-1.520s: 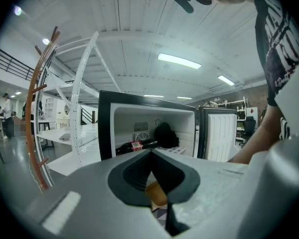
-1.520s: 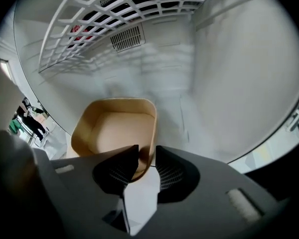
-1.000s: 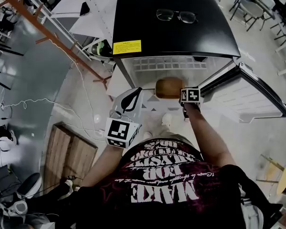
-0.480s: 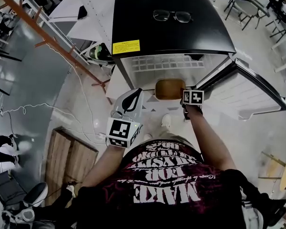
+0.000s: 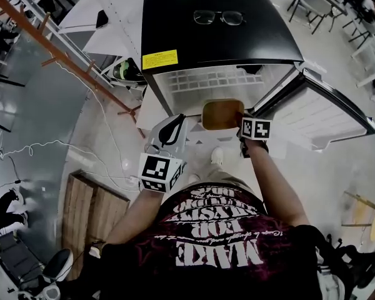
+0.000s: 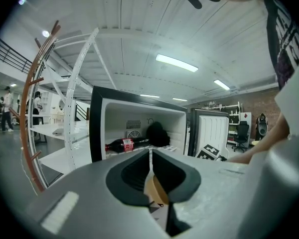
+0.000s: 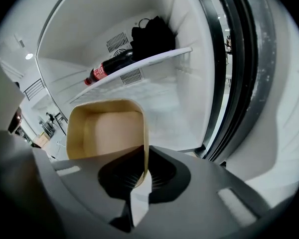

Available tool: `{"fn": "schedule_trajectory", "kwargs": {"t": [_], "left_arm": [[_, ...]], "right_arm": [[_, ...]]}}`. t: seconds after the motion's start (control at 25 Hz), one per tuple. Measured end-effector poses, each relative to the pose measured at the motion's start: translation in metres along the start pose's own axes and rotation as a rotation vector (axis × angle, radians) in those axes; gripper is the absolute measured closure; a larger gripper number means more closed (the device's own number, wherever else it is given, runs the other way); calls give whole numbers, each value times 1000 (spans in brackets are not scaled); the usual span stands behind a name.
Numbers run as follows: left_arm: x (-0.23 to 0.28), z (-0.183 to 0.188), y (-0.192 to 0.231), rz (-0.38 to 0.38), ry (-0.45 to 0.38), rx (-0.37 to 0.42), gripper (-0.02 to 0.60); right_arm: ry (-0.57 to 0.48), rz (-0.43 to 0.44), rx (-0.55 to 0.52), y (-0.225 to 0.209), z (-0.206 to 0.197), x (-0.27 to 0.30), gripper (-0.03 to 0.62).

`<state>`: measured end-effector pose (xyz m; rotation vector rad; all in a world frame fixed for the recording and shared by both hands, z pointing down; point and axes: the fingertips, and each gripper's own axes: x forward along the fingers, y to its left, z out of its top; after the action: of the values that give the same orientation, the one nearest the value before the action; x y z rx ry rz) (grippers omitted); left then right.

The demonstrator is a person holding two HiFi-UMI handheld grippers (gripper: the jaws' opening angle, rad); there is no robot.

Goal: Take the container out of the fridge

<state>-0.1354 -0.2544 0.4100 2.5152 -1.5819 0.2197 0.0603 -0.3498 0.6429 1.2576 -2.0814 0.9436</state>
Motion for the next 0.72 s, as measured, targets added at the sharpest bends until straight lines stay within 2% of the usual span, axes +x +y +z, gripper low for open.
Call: {"fn": "schedule_trajectory", "kwargs": {"t": [0.28, 0.72], "left_arm": [[-1, -3, -5, -14, 9, -19, 543], [-4, -11, -10, -35, 52, -30, 506]], "right_arm": [[-56, 46, 43, 16, 10, -22, 566], [-146, 77, 5, 44, 32, -59, 566]]}}
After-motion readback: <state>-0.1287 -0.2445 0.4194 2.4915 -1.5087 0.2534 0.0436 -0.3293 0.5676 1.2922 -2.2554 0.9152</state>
